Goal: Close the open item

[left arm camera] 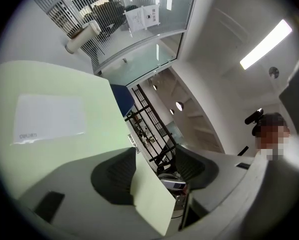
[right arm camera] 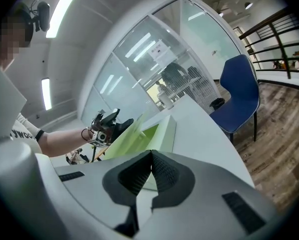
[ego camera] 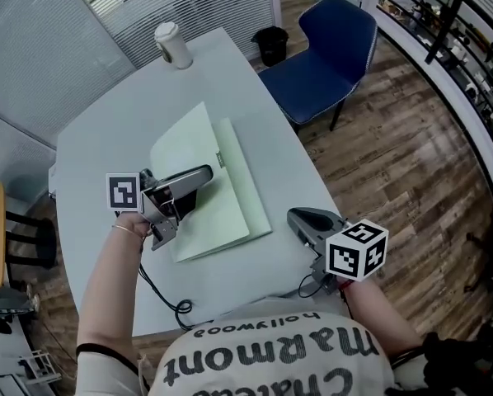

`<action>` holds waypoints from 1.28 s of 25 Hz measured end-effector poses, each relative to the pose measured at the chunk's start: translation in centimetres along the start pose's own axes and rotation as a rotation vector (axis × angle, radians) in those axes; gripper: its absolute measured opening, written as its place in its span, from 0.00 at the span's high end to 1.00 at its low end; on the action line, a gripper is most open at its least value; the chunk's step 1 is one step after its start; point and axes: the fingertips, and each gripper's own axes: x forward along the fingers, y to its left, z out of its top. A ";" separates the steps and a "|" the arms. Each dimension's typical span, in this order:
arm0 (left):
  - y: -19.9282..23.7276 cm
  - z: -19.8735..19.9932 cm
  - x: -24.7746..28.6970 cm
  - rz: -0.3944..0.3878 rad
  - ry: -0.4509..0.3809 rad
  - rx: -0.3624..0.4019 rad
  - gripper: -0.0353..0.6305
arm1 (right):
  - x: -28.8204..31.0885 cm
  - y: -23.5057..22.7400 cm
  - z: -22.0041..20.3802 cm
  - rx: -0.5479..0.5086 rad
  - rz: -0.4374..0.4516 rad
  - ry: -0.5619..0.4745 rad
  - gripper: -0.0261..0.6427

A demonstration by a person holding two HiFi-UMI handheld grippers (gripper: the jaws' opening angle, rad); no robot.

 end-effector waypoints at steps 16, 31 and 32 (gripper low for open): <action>6.0 -0.7 4.9 0.324 0.220 0.235 0.59 | -1.4 -4.0 -0.6 0.072 -0.047 -0.024 0.96; 9.7 -3.4 6.2 0.563 0.625 0.659 0.76 | -1.2 -4.5 -1.1 0.115 -0.051 -0.030 0.96; 9.8 -3.6 6.3 0.566 0.651 0.679 0.76 | -1.2 -4.5 -1.2 0.117 -0.052 -0.030 0.96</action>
